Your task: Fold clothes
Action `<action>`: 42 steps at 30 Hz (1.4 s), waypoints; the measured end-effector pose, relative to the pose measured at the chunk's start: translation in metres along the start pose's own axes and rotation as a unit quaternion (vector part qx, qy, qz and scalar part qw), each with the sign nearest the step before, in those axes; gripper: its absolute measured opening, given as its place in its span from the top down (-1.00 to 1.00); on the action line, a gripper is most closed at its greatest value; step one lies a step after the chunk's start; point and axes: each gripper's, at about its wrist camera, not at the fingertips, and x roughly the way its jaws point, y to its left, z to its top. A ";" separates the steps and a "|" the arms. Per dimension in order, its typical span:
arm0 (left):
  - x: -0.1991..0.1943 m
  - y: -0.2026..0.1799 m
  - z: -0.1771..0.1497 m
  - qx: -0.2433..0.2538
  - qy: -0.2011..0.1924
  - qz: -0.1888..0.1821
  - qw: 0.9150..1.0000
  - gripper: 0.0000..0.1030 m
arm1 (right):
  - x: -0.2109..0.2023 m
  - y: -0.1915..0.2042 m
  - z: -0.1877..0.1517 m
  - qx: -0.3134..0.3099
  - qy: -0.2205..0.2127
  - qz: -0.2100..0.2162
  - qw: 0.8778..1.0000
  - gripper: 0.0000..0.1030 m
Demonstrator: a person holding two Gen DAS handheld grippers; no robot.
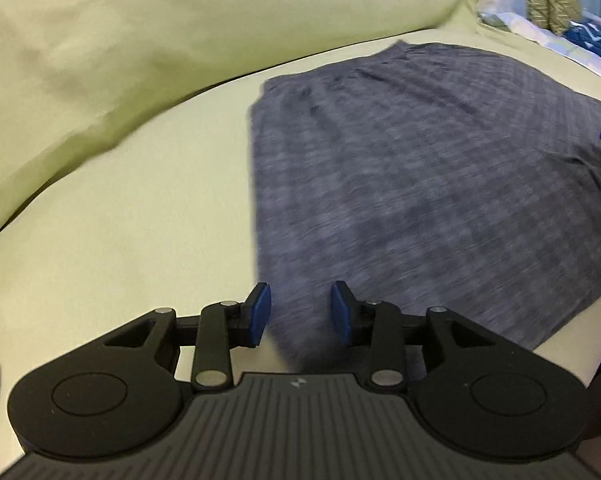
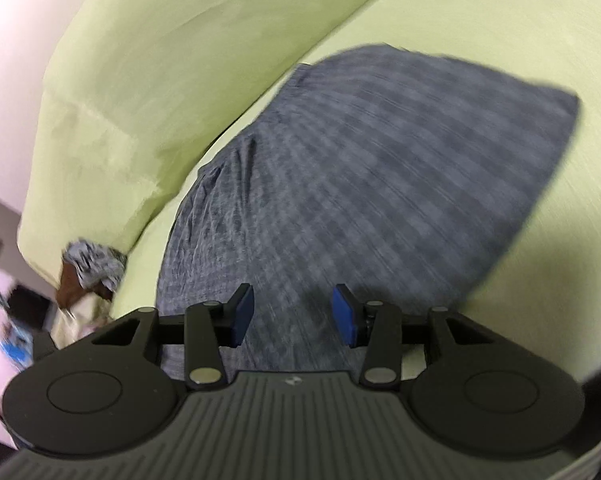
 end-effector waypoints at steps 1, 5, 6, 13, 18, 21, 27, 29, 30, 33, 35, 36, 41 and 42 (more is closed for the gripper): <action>-0.003 0.008 -0.005 -0.013 0.005 0.006 1.000 0.17 | 0.001 0.001 0.001 -0.004 0.001 -0.001 1.000 0.24; -0.011 0.034 -0.022 -0.093 0.004 -0.029 0.995 0.17 | 0.006 0.010 0.001 -0.023 0.004 0.000 1.000 0.19; -0.012 0.042 -0.028 -0.125 0.005 -0.048 0.991 0.17 | 0.006 0.012 0.000 -0.028 0.005 -0.001 1.000 0.18; -0.012 0.055 -0.050 -0.192 0.020 -0.106 0.975 0.17 | 0.019 0.025 -0.015 -0.043 0.027 0.002 0.999 0.12; -0.020 0.044 -0.050 -0.137 0.032 -0.073 0.987 0.14 | 0.019 0.030 -0.021 -0.046 0.030 0.000 0.998 0.08; -0.026 0.048 -0.051 -0.152 0.022 -0.065 0.986 0.18 | 0.018 0.031 -0.020 -0.047 0.028 -0.003 0.999 0.04; -0.017 0.042 -0.051 -0.183 0.016 -0.112 0.977 0.18 | 0.017 0.036 -0.022 -0.046 0.027 0.000 0.999 -0.02; -0.015 0.036 -0.049 -0.174 0.019 -0.115 0.978 0.18 | 0.017 0.037 -0.024 -0.046 0.028 0.001 0.999 -0.02; -0.016 0.035 -0.048 -0.171 0.019 -0.118 0.978 0.19 | 0.017 0.037 -0.025 -0.046 0.029 0.000 0.999 -0.02; -0.018 0.034 -0.046 -0.163 0.023 -0.117 0.979 0.90 | 0.016 0.033 -0.026 -0.051 0.028 -0.009 0.998 -0.02; -0.018 0.034 -0.047 -0.161 0.024 -0.114 0.980 0.97 | 0.015 0.031 -0.025 -0.054 0.027 -0.016 0.998 -0.02; -0.019 0.035 -0.047 -0.159 0.024 -0.110 0.981 0.97 | 0.012 0.027 -0.023 -0.055 0.023 -0.022 0.998 -0.02; -0.023 0.046 -0.046 -0.163 0.026 -0.077 0.983 0.97 | -0.003 0.011 -0.009 -0.053 -0.004 -0.041 0.998 -0.03; -0.021 0.046 -0.046 -0.163 0.030 -0.079 0.983 0.97 | -0.004 0.010 -0.008 -0.053 -0.005 -0.043 0.998 -0.03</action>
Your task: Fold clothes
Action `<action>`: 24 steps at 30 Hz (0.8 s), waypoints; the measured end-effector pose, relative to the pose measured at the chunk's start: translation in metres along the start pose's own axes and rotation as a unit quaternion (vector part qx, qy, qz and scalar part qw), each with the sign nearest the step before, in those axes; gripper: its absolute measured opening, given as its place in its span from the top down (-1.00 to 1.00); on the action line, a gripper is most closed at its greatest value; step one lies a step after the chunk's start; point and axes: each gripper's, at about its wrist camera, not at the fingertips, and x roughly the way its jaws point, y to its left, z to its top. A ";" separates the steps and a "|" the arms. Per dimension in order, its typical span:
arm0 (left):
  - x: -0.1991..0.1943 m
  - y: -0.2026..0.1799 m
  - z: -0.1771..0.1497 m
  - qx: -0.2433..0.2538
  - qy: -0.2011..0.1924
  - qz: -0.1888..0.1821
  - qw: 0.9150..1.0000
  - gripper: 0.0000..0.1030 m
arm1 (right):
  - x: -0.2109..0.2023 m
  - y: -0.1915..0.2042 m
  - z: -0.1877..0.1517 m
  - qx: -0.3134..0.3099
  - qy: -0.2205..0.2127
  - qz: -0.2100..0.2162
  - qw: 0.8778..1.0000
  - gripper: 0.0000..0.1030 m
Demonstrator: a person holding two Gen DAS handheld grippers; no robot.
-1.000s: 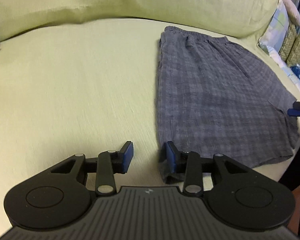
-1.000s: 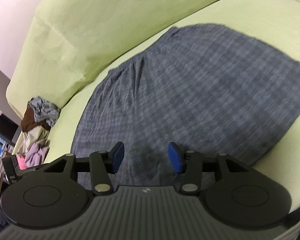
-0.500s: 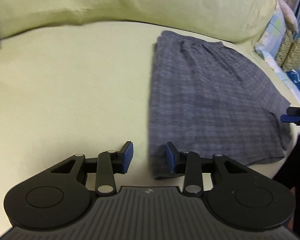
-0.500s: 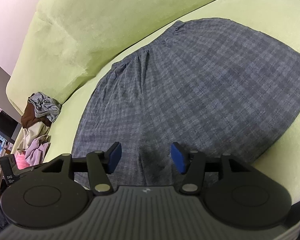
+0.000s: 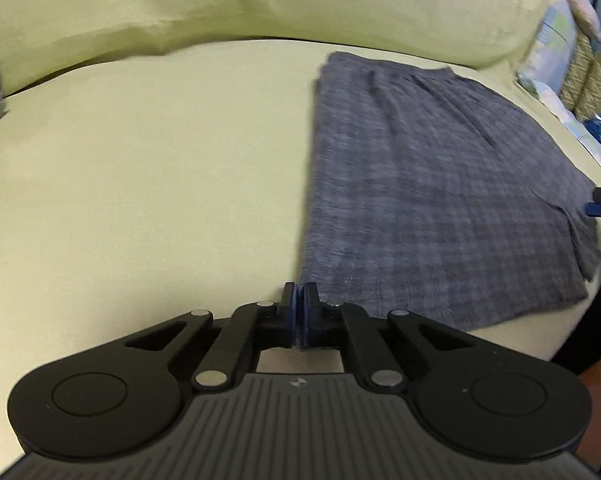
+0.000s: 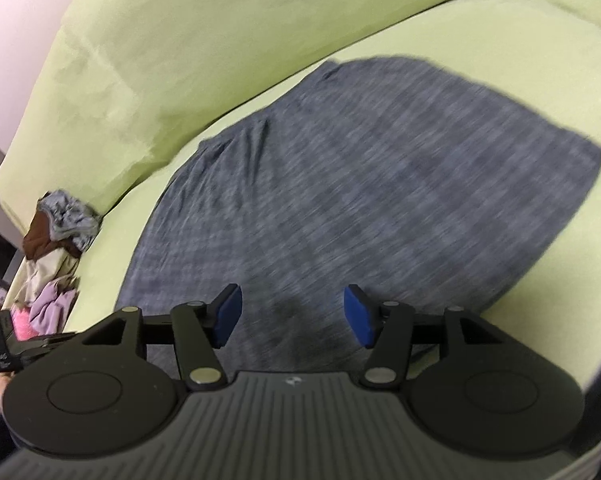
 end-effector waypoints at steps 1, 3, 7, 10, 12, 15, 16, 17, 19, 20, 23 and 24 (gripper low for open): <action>0.001 0.000 0.000 0.001 0.004 0.000 1.000 0.97 | -0.004 -0.008 0.005 0.000 -0.007 -0.008 1.000 -0.03; 0.004 -0.005 0.000 0.012 0.011 0.006 1.000 0.98 | -0.006 -0.014 0.010 0.000 -0.013 -0.014 1.000 -0.03; 0.003 -0.007 0.003 0.011 0.013 0.008 1.000 0.95 | -0.017 -0.033 0.028 -0.015 -0.038 -0.038 0.998 -0.03; -0.006 -0.002 0.005 0.002 0.009 0.017 1.000 0.86 | -0.027 -0.051 0.046 -0.034 -0.059 -0.068 0.995 -0.03; -0.016 0.002 0.007 -0.005 0.002 0.032 0.999 0.86 | -0.033 -0.064 0.057 -0.043 -0.068 -0.086 0.993 -0.03; -0.027 0.001 0.011 -0.009 -0.005 0.043 0.999 0.86 | -0.037 -0.088 0.073 -0.061 -0.068 -0.114 0.989 -0.03; -0.031 -0.001 0.012 -0.009 -0.007 0.047 0.999 0.86 | -0.037 -0.098 0.078 -0.067 -0.063 -0.124 0.988 -0.04; -0.034 -0.004 0.014 -0.008 -0.008 0.048 0.999 0.86 | -0.037 -0.108 0.083 -0.072 -0.057 -0.133 0.987 -0.04; -0.037 -0.014 0.016 -0.003 -0.009 0.046 0.999 0.86 | -0.032 -0.119 0.087 -0.078 -0.042 -0.134 0.987 -0.04; -0.036 -0.020 0.018 0.001 -0.009 0.043 0.999 0.86 | -0.030 -0.123 0.088 -0.079 -0.035 -0.133 0.987 -0.04; -0.028 -0.043 0.024 0.018 -0.004 0.029 0.999 0.86 | -0.021 -0.134 0.086 -0.082 -0.009 -0.114 0.990 0.00; -0.023 -0.051 0.027 0.025 -0.001 0.024 0.999 0.85 | -0.019 -0.135 0.086 -0.086 -0.005 -0.107 0.991 0.03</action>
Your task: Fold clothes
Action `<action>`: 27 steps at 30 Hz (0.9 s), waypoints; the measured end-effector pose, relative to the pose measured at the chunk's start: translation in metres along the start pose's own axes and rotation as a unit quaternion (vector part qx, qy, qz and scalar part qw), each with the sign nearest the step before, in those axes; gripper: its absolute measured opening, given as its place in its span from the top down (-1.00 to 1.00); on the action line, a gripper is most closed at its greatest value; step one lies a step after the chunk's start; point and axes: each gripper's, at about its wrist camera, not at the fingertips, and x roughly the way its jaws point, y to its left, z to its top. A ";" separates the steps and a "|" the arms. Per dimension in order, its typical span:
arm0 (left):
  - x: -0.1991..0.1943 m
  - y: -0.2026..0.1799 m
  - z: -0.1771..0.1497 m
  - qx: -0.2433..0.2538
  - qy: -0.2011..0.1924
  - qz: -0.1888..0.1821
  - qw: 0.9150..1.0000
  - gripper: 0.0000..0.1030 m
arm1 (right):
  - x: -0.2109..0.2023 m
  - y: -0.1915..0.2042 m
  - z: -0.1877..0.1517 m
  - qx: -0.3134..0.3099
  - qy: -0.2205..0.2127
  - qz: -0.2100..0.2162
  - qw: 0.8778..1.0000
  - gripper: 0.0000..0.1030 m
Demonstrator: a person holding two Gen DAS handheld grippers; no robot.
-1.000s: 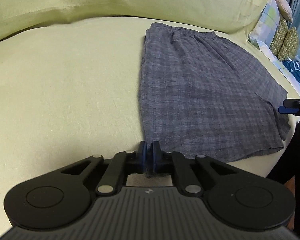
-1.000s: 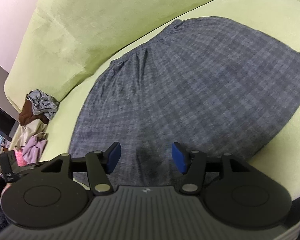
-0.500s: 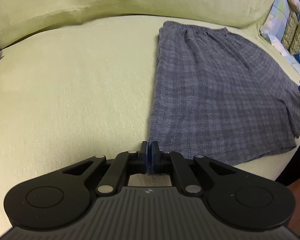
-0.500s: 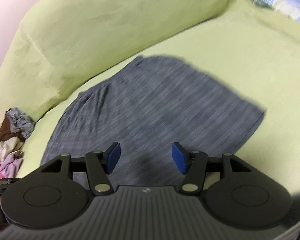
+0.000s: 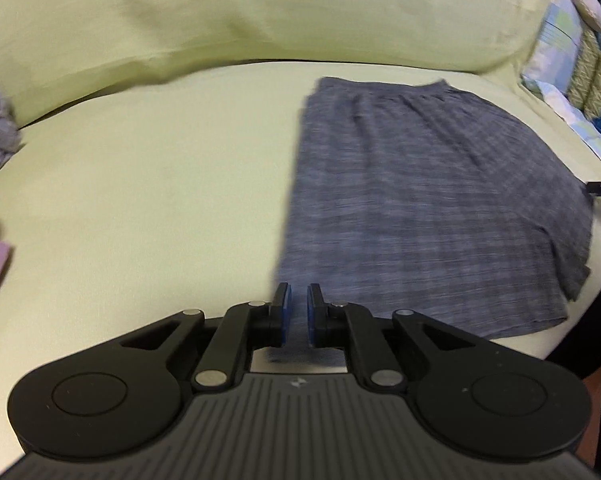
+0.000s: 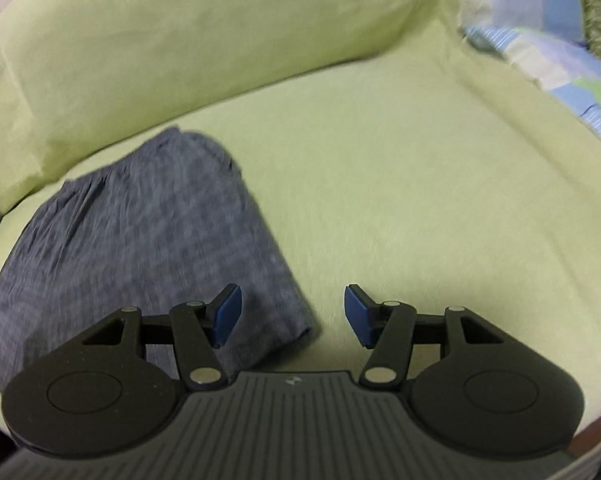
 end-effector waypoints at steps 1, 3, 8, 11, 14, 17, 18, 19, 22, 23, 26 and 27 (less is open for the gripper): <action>0.003 -0.005 0.003 0.005 0.002 -0.003 1.000 0.79 | 0.002 0.000 0.000 -0.004 0.003 0.007 1.000 0.25; 0.009 -0.017 0.009 0.015 0.005 -0.010 1.000 0.68 | 0.006 0.000 0.002 -0.013 0.014 0.014 1.000 0.49; 0.025 -0.042 0.025 0.042 0.006 -0.022 0.999 0.67 | 0.008 -0.008 0.010 -0.027 0.021 0.002 0.999 1.00; 0.032 -0.053 0.034 0.055 0.007 -0.026 0.998 0.56 | 0.008 -0.015 0.011 -0.025 0.019 -0.002 1.000 1.00; 0.039 -0.061 0.041 0.068 0.010 -0.029 0.997 0.53 | 0.008 -0.009 0.010 -0.035 0.017 -0.008 0.999 1.00; 0.044 -0.067 0.047 0.078 0.011 -0.034 0.996 0.42 | 0.001 -0.008 0.016 -0.015 0.008 0.008 1.000 0.83; 0.047 -0.068 0.051 0.081 0.010 -0.037 0.996 0.42 | -0.003 -0.007 0.020 -0.009 -0.006 0.013 1.000 0.80; 0.049 -0.069 0.054 0.083 0.009 -0.039 0.996 0.42 | -0.007 -0.006 0.026 -0.004 -0.019 0.023 1.000 0.76; 0.060 -0.079 0.066 0.092 0.004 -0.049 0.995 0.42 | -0.001 0.001 0.043 -0.009 -0.029 0.038 0.999 0.75; 0.064 -0.084 0.070 0.097 0.002 -0.054 0.994 0.41 | 0.003 0.003 0.048 -0.015 -0.030 0.039 0.999 0.75; 0.080 -0.110 0.090 0.121 -0.008 -0.078 0.990 0.32 | 0.027 0.022 0.068 -0.052 -0.029 0.049 0.997 0.75; 0.083 -0.116 0.094 0.126 -0.010 -0.083 0.989 0.31 | 0.035 0.027 0.073 -0.062 -0.028 0.050 0.996 0.75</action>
